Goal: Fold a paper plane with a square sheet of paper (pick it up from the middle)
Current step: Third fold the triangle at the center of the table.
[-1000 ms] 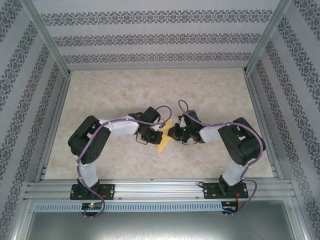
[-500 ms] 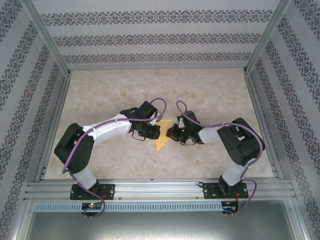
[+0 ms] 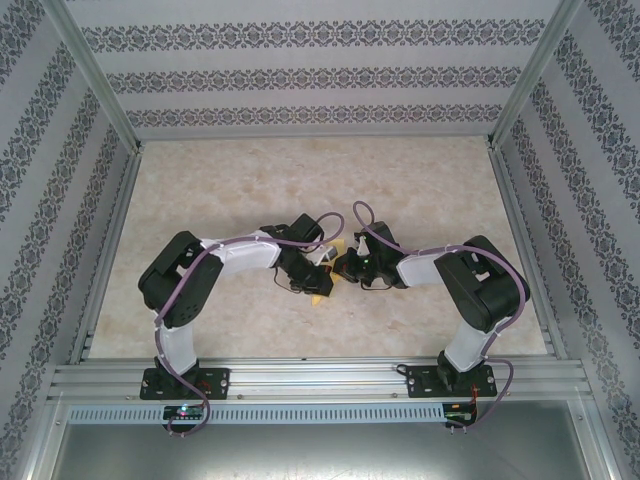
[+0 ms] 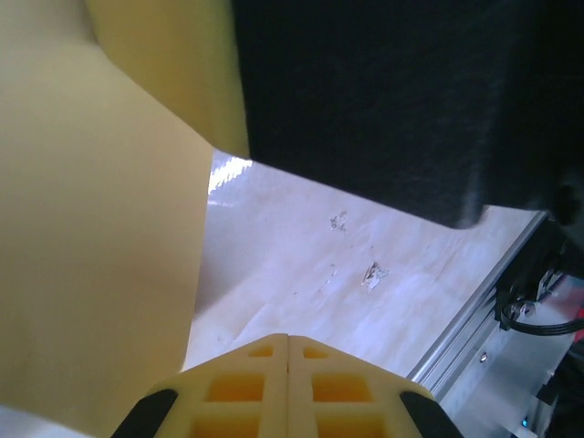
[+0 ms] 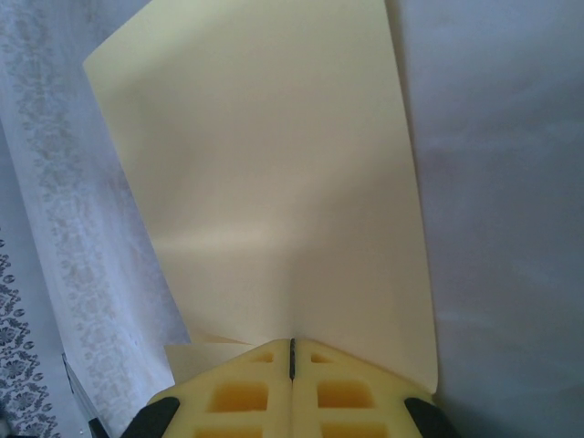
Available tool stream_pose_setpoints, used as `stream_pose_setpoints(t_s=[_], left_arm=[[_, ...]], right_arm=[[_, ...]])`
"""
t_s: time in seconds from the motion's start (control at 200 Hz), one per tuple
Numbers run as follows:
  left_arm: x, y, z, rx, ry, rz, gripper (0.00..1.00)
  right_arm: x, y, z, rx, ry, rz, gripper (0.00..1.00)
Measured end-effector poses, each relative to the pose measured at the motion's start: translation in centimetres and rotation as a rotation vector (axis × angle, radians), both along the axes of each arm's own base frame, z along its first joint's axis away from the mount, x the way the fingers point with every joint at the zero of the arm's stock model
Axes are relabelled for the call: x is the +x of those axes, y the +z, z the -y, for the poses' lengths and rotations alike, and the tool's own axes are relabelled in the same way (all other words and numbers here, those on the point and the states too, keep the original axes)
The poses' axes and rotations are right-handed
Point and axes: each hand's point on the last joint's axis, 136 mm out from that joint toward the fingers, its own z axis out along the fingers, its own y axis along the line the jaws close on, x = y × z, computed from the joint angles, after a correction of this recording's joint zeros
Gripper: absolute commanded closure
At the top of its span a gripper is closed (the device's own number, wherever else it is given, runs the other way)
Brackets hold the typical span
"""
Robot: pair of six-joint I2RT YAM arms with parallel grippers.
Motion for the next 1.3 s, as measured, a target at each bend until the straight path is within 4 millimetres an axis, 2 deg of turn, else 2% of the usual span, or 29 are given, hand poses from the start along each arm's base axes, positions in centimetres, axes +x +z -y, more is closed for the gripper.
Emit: stream_pose_setpoints(t_s=[0.185, 0.605, 0.804, 1.004, 1.159, 1.299], left_arm=[[-0.6, -2.1, -0.7, 0.056, -0.001, -0.047, 0.94], [-1.2, -2.2, -1.4, 0.045, 0.004, -0.035, 0.96], [-1.8, -2.2, -2.6, 0.032, 0.04, -0.072, 0.95], [-3.1, -1.1, -3.3, -0.033, 0.083, -0.126, 0.93], [-1.8, 0.9, -1.9, -0.112, 0.085, -0.083, 0.93], [-0.5, 1.1, -1.3, -0.117, 0.102, -0.045, 0.93]], right_arm=[[0.0, 0.0, 0.0, -0.003, -0.002, 0.0, 1.0], [0.0, -0.1, 0.1, -0.019, 0.014, 0.007, 1.0], [0.0, -0.1, 0.1, -0.021, 0.015, 0.005, 1.0], [0.0, -0.1, 0.1, -0.025, 0.02, 0.009, 1.0], [0.0, -0.1, 0.1, -0.028, 0.026, 0.013, 1.0], [0.0, -0.1, 0.2, -0.031, 0.025, 0.013, 1.0]])
